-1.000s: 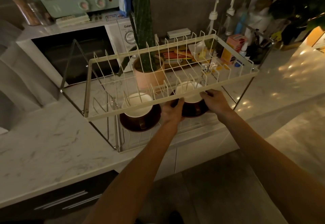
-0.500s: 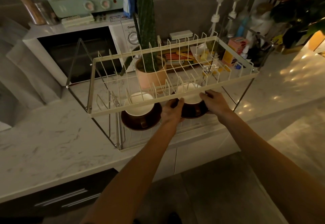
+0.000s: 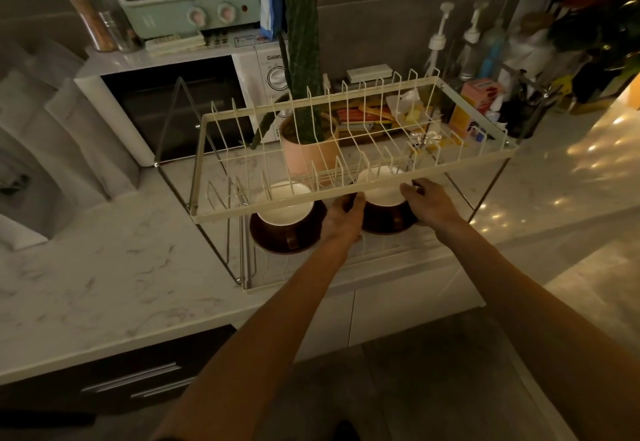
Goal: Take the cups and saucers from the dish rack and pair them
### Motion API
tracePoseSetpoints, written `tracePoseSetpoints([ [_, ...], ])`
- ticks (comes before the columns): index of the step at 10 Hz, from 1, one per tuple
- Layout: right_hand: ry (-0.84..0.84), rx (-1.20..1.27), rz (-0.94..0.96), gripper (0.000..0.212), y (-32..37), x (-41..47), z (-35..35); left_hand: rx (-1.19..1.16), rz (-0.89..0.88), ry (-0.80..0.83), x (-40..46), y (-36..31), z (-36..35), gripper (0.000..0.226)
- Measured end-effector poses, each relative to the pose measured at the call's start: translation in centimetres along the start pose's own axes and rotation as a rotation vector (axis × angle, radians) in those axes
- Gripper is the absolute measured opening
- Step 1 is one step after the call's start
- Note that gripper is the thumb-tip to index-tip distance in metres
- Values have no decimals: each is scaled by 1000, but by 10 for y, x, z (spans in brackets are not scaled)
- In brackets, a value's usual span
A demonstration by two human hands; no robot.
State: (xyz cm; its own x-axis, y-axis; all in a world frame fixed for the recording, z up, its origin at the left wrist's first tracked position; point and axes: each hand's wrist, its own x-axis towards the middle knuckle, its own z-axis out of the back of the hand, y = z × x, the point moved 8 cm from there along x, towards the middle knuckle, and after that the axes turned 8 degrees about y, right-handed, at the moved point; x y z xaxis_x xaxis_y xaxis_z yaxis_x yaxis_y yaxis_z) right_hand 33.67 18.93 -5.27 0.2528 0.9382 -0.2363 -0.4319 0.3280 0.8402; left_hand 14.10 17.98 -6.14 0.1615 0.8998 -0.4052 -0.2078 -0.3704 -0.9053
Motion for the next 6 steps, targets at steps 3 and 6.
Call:
tracePoseSetpoints([
  [3,-255,-525,207,53,52,-39,-6,491,-242,158,-31,-18,22,46],
  [6,-42,-896,515,31,111,-91,-63,1085,-287,408,-73,-16,58,51],
])
